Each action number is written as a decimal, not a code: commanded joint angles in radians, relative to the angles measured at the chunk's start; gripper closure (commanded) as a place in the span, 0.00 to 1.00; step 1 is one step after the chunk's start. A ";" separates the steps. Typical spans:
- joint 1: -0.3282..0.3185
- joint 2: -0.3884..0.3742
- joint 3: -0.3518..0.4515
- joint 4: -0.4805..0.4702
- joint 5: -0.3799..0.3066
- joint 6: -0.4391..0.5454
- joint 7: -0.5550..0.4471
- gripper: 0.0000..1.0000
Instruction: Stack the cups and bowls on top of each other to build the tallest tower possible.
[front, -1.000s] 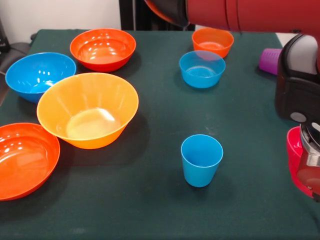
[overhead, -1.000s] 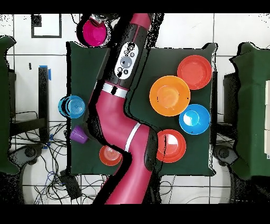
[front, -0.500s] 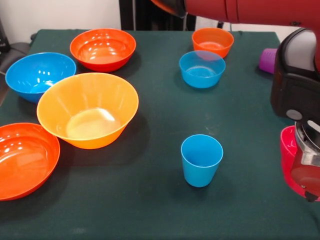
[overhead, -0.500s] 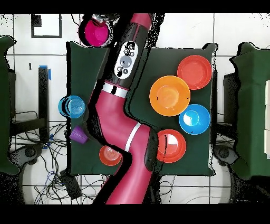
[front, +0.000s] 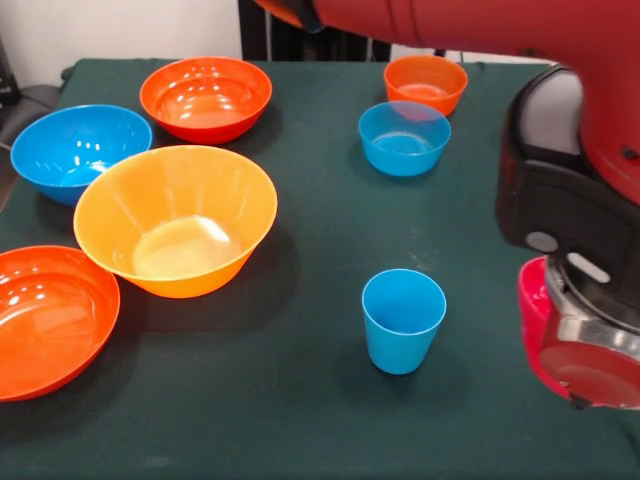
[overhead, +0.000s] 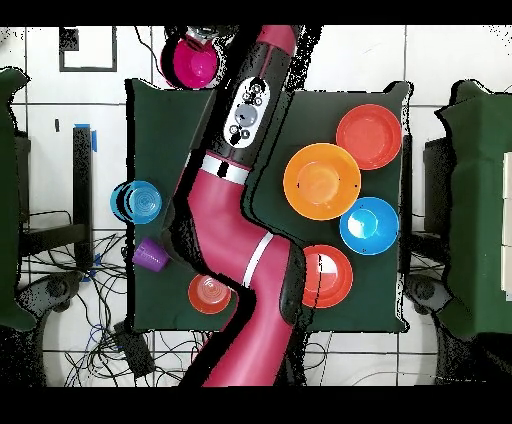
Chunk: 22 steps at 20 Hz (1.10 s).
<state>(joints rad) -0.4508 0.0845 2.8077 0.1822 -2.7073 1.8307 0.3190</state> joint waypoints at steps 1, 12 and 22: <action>-0.016 -0.028 -0.061 -0.121 -0.130 0.031 -0.303 1.00; -0.015 -0.029 -0.044 -0.112 -0.190 0.055 -0.335 1.00; -0.024 -0.040 -0.063 -0.090 -0.241 0.067 -0.338 1.00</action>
<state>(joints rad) -0.4607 0.0815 2.8098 0.1822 -2.8417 1.8307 0.2358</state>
